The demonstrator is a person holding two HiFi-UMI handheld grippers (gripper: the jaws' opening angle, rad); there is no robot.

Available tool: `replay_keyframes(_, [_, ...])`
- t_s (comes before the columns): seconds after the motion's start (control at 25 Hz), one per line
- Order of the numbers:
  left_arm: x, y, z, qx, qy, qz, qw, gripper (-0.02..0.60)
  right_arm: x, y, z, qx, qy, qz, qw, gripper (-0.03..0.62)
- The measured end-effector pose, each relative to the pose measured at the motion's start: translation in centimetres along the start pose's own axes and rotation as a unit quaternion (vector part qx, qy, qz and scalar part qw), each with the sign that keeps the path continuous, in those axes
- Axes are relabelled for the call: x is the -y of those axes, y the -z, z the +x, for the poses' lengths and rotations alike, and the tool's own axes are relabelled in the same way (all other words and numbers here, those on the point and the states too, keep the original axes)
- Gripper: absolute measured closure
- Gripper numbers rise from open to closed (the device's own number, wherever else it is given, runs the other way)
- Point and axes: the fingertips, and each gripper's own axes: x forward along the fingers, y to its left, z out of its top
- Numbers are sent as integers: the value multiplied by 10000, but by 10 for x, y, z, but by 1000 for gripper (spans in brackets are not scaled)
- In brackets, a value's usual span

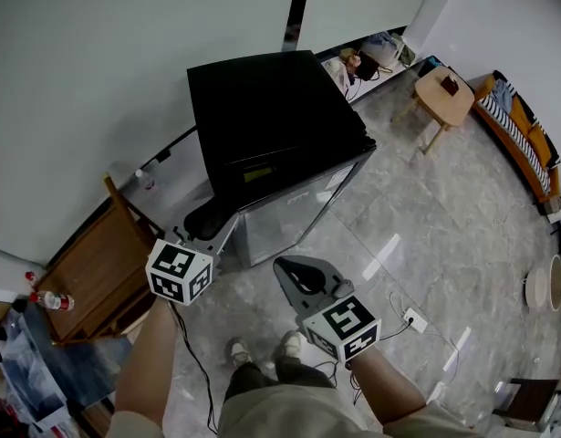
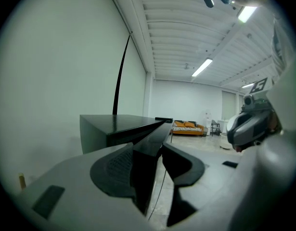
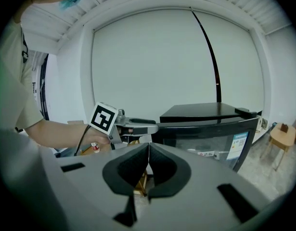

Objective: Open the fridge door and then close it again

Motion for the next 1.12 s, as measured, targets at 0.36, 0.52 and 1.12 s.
replay_keyframes(0.36, [21,6,-14,-26,15,-91,10000,402,-17,12,-21,59,11,283,9996,597])
replay_keyframes(0.52, [36,10,-22,-45,35,-104,9999,407,-18,13,-38,198,-21,653,9977,597])
replay_keyframes(1.12, [109,19,-46,-331,482,-173,9981,422,-11,20,-107,668,721,1250,9873,597])
